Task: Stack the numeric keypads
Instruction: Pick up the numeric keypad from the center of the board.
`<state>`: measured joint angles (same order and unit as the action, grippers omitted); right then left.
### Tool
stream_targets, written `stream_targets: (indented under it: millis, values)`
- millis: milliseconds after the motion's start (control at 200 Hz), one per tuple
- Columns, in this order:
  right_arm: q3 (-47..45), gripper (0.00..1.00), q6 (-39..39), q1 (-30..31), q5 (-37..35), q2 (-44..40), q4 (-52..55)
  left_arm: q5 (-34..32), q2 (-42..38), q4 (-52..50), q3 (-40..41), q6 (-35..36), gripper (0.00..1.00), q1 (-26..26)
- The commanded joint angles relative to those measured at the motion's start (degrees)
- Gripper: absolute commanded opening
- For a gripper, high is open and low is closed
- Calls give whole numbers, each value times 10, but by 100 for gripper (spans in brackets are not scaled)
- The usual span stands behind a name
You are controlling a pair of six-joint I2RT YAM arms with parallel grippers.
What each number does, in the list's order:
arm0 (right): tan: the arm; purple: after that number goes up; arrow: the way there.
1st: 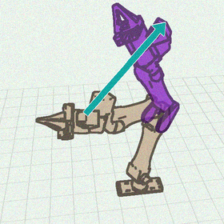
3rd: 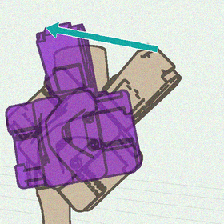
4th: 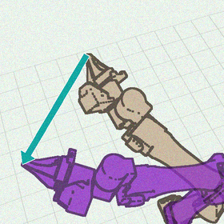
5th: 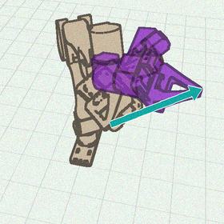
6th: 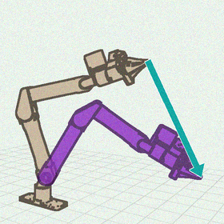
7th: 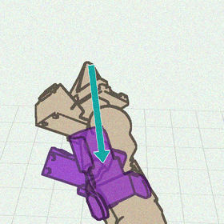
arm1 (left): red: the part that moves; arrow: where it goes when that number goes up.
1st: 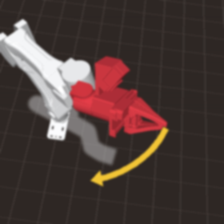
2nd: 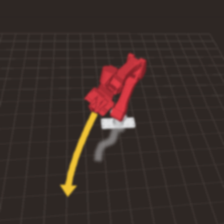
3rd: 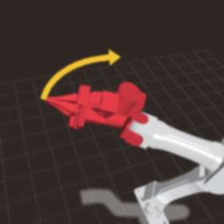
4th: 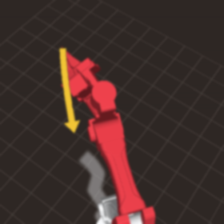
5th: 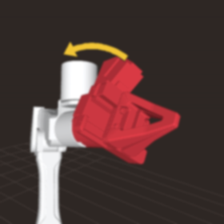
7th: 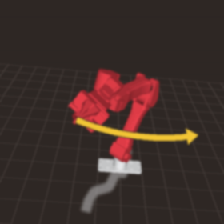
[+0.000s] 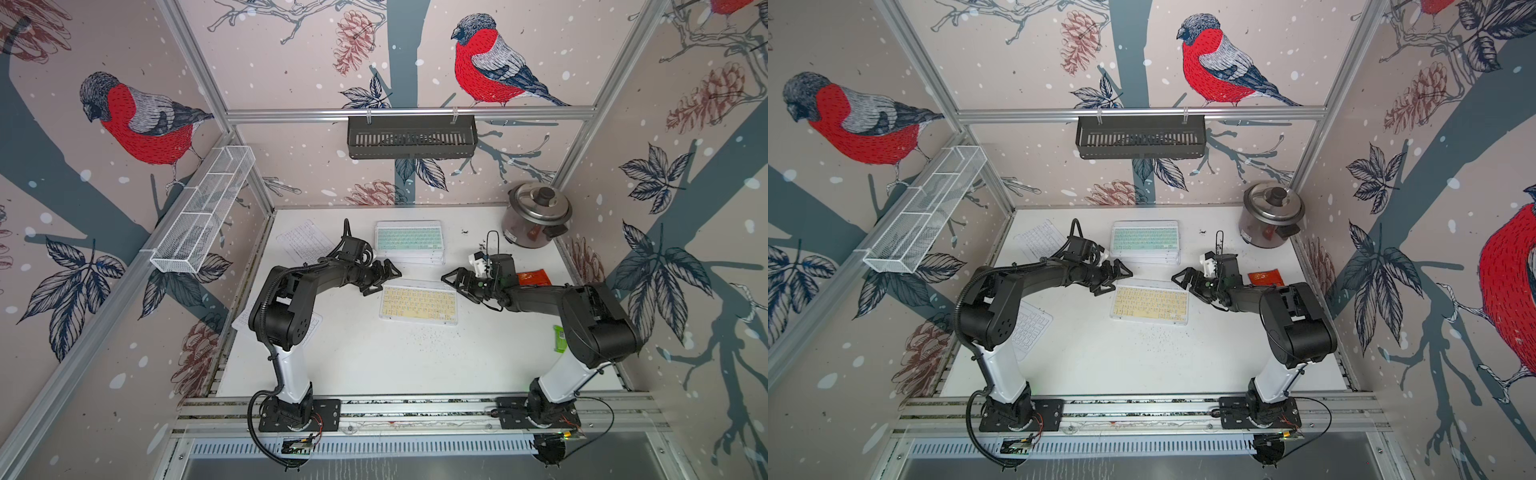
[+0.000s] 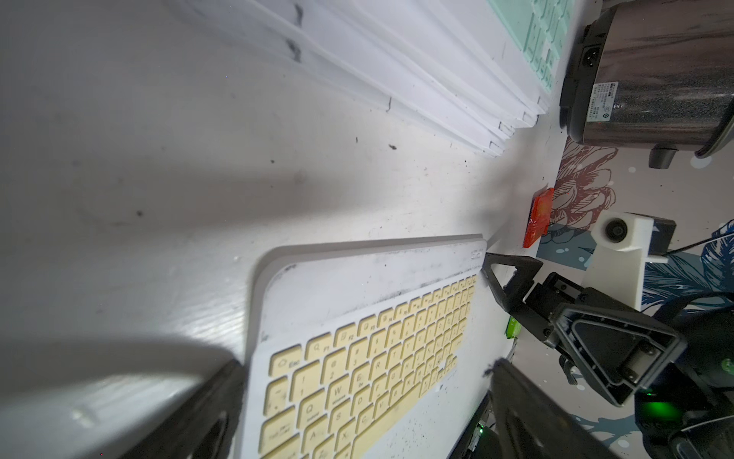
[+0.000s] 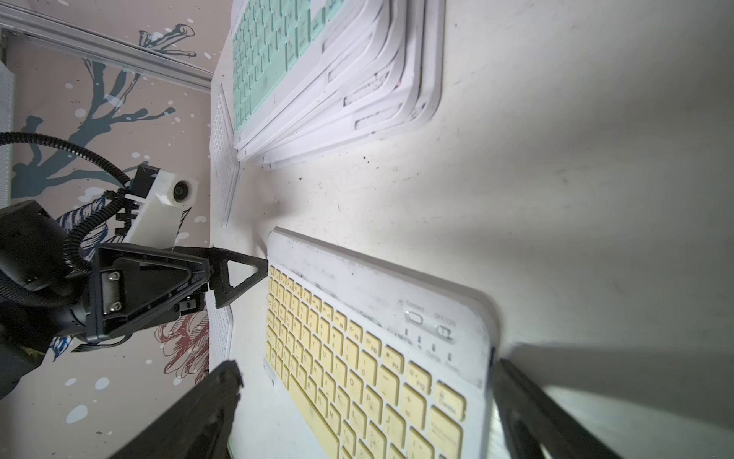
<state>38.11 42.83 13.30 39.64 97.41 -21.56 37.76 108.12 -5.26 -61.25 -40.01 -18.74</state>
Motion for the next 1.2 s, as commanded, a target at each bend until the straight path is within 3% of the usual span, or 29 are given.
stream_targets:
  millis: [0,1196]
  values:
    - [-8,100,16,-3,6,14,12,-27,9,-43,4,10,96,0]
    - [-44,100,55,-57,19,84,-112,-28,14,-42,10,12,97,3]
